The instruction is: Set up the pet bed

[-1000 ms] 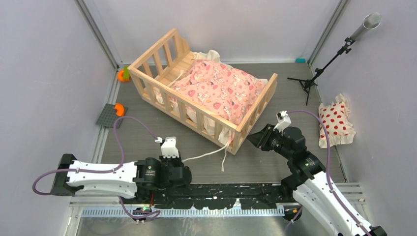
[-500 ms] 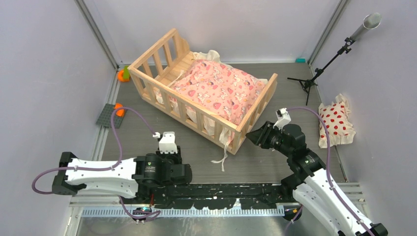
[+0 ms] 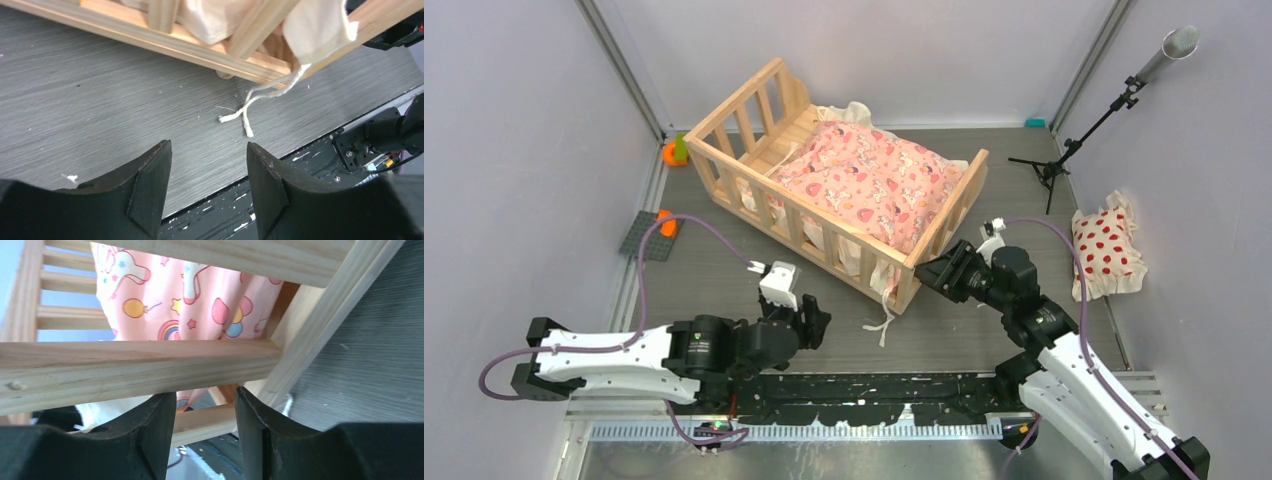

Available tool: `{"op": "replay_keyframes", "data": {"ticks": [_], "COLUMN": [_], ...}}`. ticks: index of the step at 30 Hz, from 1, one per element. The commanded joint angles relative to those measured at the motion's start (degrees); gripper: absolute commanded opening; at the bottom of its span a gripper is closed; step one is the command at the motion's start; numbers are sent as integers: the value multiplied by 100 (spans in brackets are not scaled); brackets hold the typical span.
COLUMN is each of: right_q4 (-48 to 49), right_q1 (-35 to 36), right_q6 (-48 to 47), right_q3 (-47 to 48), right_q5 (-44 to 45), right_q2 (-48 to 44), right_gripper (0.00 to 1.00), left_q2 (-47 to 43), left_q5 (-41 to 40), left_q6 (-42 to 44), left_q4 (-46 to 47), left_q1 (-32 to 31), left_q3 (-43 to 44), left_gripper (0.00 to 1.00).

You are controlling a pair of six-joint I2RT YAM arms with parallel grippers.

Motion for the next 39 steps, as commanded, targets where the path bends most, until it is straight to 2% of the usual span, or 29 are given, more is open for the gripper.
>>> {"op": "replay_keyframes", "data": {"ticks": [1, 8, 16, 25, 27, 30, 34, 36, 39], "right_q4": [644, 1539, 2700, 3790, 3977, 4195, 4248, 3799, 2842], "right_q1": [-5, -5, 89, 410, 415, 412, 416, 418, 418], "right_q6": [1017, 2213, 2779, 3210, 3200, 3161, 3041, 2853, 2382], "right_q3": [-87, -689, -951, -1147, -1072, -960, -1022, -988, -821], "right_q5": [-119, 18, -161, 361, 383, 378, 449, 592, 903], "right_q2": [-276, -252, 179, 1153, 1373, 1607, 1523, 1256, 665], "right_gripper": [52, 54, 55, 55, 47, 29, 11, 3, 1], "left_q2": [386, 664, 566, 924, 936, 884, 724, 647, 559], "left_q5": [87, 251, 219, 366, 326, 245, 133, 143, 168], "left_q6": [891, 1014, 1175, 1244, 1240, 1240, 1185, 1164, 1153], "left_q4": [1167, 1513, 1887, 2105, 2126, 2126, 2157, 2153, 2144], "left_q1": [-21, -21, -21, -17, -15, -15, -12, -12, -6], "left_q3": [127, 138, -35, 26, 18, -36, -237, -303, -367], "left_gripper": [58, 57, 55, 53, 53, 51, 47, 46, 43]}}
